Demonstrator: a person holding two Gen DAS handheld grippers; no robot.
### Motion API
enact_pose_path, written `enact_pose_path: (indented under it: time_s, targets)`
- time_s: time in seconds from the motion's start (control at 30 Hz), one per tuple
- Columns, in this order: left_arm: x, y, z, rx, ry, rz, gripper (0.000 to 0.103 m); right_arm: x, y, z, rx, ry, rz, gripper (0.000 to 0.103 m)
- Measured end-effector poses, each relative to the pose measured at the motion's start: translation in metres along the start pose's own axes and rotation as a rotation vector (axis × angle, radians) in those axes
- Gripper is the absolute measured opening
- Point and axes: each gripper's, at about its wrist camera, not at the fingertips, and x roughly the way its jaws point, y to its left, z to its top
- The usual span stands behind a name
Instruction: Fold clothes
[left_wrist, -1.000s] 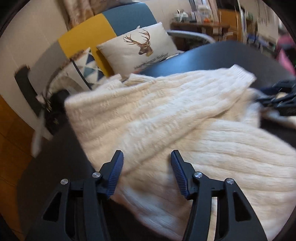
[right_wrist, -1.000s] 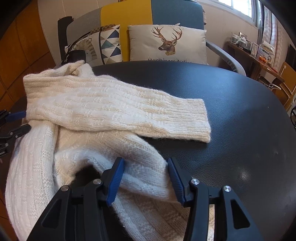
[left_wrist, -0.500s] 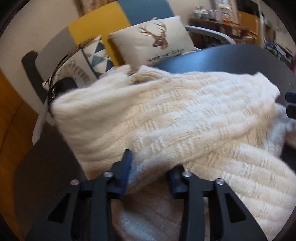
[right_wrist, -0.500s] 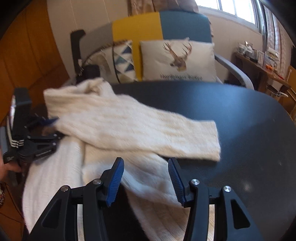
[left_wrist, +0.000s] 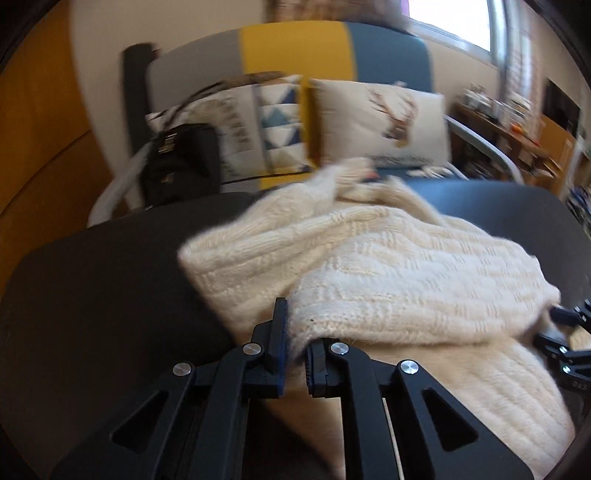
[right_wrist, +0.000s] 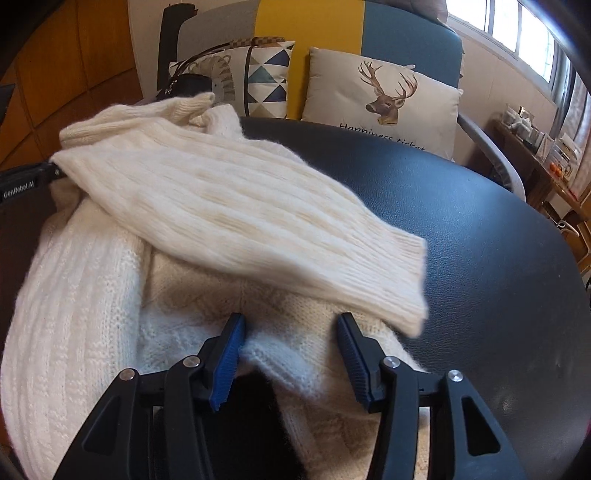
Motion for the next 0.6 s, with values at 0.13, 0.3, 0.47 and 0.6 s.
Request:
enact_pose_path:
  time_s: [0.13,0.3,0.47,0.6]
  targets:
    - [-0.003,0.052,-0.015,-0.104,0.029,0.067,0.007,-0.001,-0.013,-0.004,0.0,0.019,-0.03,0.052]
    - [0.004,0.097,-0.038,-0.16,0.083,0.106,0.007,-0.002,-0.031,-0.008,0.004,0.044,-0.069,0.053]
    - [0.011,0.104,-0.051,-0.136,0.111,0.132,0.007,-0.002,-0.048,-0.015,0.0,0.061,-0.104,0.055]
    - [0.015,0.112,-0.052,-0.143,0.125,0.14,0.008,0.0,-0.064,-0.024,0.01,0.074,-0.157,0.058]
